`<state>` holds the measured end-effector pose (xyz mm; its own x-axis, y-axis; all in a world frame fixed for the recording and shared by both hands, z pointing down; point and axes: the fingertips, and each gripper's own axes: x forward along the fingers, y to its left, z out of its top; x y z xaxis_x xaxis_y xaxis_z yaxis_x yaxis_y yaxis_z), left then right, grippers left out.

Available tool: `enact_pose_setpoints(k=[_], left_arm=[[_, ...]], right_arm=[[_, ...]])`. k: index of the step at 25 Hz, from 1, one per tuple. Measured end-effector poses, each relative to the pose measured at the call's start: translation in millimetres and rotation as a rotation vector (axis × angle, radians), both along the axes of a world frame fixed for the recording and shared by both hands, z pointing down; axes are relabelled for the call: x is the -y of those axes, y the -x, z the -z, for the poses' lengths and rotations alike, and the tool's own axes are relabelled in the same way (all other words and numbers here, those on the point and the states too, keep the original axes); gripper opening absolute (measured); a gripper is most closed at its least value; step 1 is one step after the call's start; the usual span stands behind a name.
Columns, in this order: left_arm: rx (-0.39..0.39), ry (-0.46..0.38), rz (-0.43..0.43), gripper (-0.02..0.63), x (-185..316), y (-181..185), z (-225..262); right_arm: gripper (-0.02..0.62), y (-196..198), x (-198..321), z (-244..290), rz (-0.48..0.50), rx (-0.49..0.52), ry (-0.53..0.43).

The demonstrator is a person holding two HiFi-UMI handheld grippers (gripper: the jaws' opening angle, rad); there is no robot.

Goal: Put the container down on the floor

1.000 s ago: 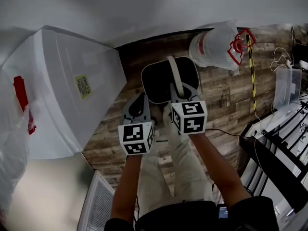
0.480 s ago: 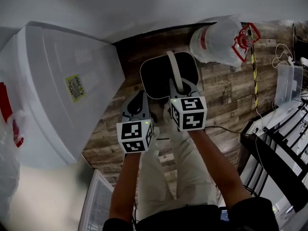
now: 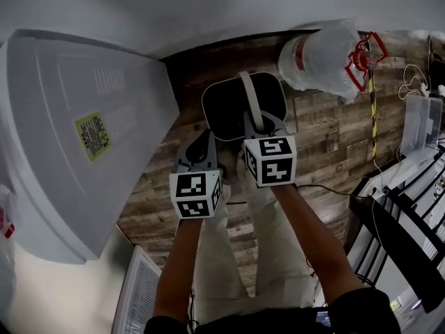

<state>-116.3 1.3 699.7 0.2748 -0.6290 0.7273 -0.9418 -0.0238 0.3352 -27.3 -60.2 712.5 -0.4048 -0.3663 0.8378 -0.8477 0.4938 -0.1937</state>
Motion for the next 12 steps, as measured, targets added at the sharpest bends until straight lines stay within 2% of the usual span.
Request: enact_pose_setpoints(k=[12], left_arm=[[-0.019, 0.037, -0.007, 0.018, 5, 3, -37]], right_arm=[[0.031, 8, 9, -44, -0.003, -0.020, 0.032]])
